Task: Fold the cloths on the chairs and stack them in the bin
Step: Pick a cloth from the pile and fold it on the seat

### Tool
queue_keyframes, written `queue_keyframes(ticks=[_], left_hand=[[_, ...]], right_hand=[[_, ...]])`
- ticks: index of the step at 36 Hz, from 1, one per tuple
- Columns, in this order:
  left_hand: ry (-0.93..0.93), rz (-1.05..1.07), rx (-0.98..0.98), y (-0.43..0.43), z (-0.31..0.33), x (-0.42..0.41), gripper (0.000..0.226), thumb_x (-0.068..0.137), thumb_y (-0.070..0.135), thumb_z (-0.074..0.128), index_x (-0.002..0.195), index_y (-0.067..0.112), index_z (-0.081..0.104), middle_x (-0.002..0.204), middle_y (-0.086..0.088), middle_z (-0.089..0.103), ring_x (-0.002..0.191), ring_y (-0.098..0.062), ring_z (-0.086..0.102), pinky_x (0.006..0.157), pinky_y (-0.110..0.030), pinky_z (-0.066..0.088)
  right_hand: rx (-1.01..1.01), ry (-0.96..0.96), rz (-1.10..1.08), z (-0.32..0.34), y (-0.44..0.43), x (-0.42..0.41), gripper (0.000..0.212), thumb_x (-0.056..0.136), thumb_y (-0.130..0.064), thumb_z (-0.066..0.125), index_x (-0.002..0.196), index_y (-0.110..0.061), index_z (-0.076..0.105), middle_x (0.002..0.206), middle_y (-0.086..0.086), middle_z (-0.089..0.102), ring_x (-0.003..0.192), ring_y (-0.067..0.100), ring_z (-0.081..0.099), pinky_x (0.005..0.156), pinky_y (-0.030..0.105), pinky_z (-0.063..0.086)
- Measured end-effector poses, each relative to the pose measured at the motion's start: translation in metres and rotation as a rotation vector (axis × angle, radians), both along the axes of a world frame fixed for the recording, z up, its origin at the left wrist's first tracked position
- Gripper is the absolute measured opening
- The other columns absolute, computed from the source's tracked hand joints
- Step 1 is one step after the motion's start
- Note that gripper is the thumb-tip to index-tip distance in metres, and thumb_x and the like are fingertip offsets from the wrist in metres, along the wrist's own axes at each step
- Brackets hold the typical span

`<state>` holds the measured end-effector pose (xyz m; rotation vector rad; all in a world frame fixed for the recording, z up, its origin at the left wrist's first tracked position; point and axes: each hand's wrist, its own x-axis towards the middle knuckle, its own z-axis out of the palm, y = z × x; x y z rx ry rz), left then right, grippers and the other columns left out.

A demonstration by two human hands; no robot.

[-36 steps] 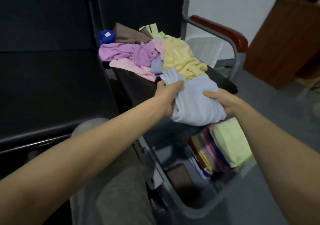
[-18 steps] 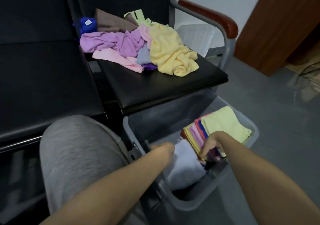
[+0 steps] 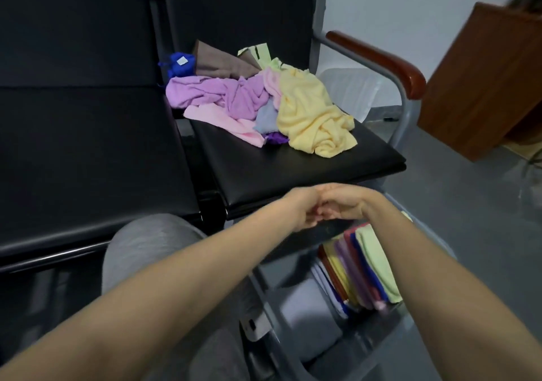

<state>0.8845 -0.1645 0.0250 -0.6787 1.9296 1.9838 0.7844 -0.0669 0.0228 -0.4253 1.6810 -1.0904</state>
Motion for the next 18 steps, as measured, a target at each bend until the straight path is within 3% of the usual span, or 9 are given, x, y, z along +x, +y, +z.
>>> queue_keyframes(ticks=[2, 4, 6, 10, 13, 15, 18], left_hand=[[0.018, 0.094, 0.107, -0.014, 0.023, -0.010, 0.021, 0.090, 0.000, 0.037, 0.076, 0.011, 0.050, 0.053, -0.002, 0.060, 0.060, -0.013, 0.050, 0.060, -0.022, 0.041], [0.076, 0.126, 0.111, -0.030, 0.035, -0.016, 0.021, 0.090, -0.002, 0.039, 0.077, 0.011, 0.050, 0.043, -0.001, 0.058, 0.057, -0.013, 0.049, 0.058, -0.022, 0.042], [0.112, 0.143, 0.064, -0.042, 0.046, -0.023, 0.022, 0.091, -0.001, 0.041, 0.076, 0.013, 0.051, 0.039, 0.002, 0.056, 0.056, -0.013, 0.049, 0.059, -0.022, 0.044], [0.211, 0.121, -0.128, -0.073, 0.051, -0.035, 0.015, 0.088, 0.005, 0.048, 0.080, 0.013, 0.057, 0.064, 0.001, 0.061, 0.060, -0.011, 0.052, 0.063, -0.022, 0.044], [0.293, 0.128, -0.332, -0.102, 0.043, -0.044, 0.012, 0.087, 0.005, 0.050, 0.082, 0.014, 0.056, 0.072, -0.003, 0.057, 0.065, -0.016, 0.052, 0.063, -0.026, 0.042], [0.315, 0.179, -0.514, -0.121, 0.039, -0.048, 0.010, 0.087, 0.006, 0.051, 0.092, 0.012, 0.058, 0.086, -0.007, 0.060, 0.082, -0.024, 0.057, 0.074, -0.032, 0.047], [0.334, 0.165, -0.727, -0.146, 0.032, -0.049, 0.031, 0.088, 0.007, 0.052, 0.119, 0.008, 0.055, 0.120, -0.010, 0.057, 0.107, -0.027, 0.056, 0.087, -0.033, 0.044]], right_hand=[[-0.054, 0.042, -0.011, 0.018, -0.011, -0.004, 0.023, 0.092, 0.002, 0.041, 0.090, -0.012, 0.059, 0.052, 0.000, 0.056, 0.049, 0.006, 0.052, 0.060, 0.020, 0.043], [-0.094, 0.076, 0.004, 0.032, -0.023, -0.008, 0.017, 0.090, -0.003, 0.043, 0.083, -0.012, 0.055, 0.038, -0.004, 0.039, 0.039, 0.003, 0.037, 0.052, 0.018, 0.027], [-0.125, 0.106, -0.012, 0.041, -0.035, -0.013, 0.022, 0.093, -0.003, 0.041, 0.079, -0.013, 0.054, 0.034, -0.005, 0.035, 0.034, 0.003, 0.025, 0.047, 0.016, 0.018], [-0.160, 0.228, -0.098, 0.049, -0.066, -0.023, 0.026, 0.101, -0.008, 0.035, 0.094, -0.017, 0.059, 0.046, -0.005, 0.046, 0.042, 0.006, 0.032, 0.047, 0.018, 0.026], [-0.146, 0.336, -0.149, 0.053, -0.091, -0.029, 0.027, 0.100, -0.004, 0.037, 0.096, -0.018, 0.060, 0.062, -0.003, 0.052, 0.050, 0.008, 0.039, 0.050, 0.020, 0.032], [-0.102, 0.428, -0.183, 0.053, -0.106, -0.035, 0.028, 0.096, -0.001, 0.039, 0.095, -0.018, 0.061, 0.069, 0.001, 0.052, 0.054, 0.010, 0.041, 0.051, 0.020, 0.034], [-0.048, 0.567, -0.227, 0.049, -0.122, -0.044, 0.023, 0.092, 0.000, 0.043, 0.099, -0.015, 0.060, 0.073, 0.005, 0.054, 0.055, 0.012, 0.045, 0.051, 0.021, 0.035]])
